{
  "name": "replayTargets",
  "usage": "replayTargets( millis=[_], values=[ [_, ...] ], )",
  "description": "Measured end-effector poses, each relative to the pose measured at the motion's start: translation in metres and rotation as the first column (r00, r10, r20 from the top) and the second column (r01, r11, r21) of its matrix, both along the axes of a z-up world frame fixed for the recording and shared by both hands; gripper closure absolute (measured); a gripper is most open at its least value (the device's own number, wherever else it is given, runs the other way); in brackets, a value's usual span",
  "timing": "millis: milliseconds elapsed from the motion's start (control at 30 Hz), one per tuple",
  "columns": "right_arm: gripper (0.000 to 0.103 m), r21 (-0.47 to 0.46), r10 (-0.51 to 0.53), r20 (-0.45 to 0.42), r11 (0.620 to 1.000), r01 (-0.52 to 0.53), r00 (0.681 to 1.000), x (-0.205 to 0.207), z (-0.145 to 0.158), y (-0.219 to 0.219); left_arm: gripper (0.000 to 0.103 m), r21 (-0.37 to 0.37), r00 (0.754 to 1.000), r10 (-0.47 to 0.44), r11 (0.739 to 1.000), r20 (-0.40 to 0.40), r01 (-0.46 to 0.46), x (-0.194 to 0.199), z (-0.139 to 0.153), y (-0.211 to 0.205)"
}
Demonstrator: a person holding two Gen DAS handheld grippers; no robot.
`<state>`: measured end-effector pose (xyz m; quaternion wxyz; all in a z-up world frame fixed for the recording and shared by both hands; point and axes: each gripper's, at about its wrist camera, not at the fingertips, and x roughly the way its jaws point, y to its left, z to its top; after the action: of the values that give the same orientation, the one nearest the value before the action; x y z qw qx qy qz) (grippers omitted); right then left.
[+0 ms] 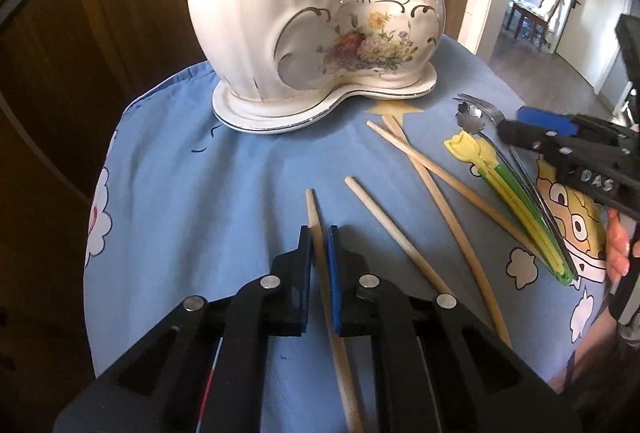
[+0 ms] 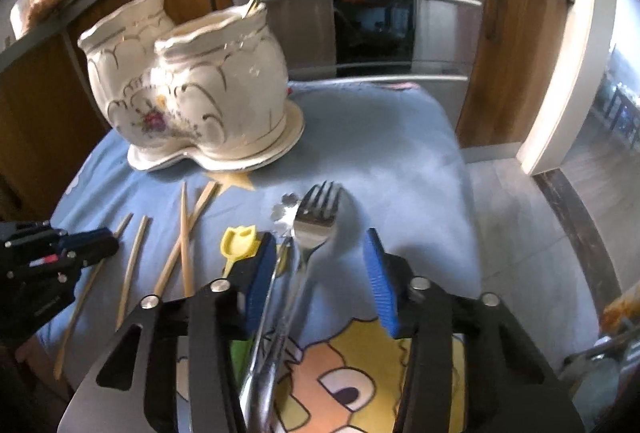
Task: Organize utensils
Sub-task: 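Grasp another wooden chopstick with the left tool while the right tool grasps the silver fork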
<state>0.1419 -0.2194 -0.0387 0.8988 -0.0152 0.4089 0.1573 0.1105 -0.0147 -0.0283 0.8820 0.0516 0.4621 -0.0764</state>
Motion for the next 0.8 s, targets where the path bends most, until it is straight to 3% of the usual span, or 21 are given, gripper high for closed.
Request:
replayTargets(
  millis=[133, 333, 567, 667, 800],
  values=[
    [0.084, 0.016, 0.007, -0.027, 1.000, -0.006, 1.000, 0.005, -0.006, -0.003, 0.096, -0.018, 1.000, -0.013, 1.000, -0.002, 0.013, 0.006, 0.000, 0.009],
    [0.090, -0.002, -0.019, -0.015, 1.000, 0.019, 1.000, 0.007, -0.003, -0.016, 0.096, -0.019, 0.999, -0.035, 0.999, -0.018, 0.035, 0.004, 0.001, 0.019],
    [0.088, -0.027, -0.006, -0.050, 1.000, 0.004, 0.999, 0.007, -0.009, -0.017, 0.094, -0.029, 0.997, -0.052, 0.998, -0.049, 0.050, -0.010, 0.002, 0.022],
    [0.087, -0.054, 0.001, -0.024, 0.999, -0.002, 1.000, 0.007, -0.010, -0.013, 0.088, -0.026, 0.996, -0.067, 0.997, -0.056, 0.066, -0.016, 0.001, 0.021],
    [0.093, -0.043, 0.001, -0.011, 0.999, -0.002, 1.000, 0.006, -0.011, -0.013, 0.093, -0.015, 0.997, -0.062, 0.998, -0.048, 0.061, -0.014, -0.001, 0.021]
  ],
)
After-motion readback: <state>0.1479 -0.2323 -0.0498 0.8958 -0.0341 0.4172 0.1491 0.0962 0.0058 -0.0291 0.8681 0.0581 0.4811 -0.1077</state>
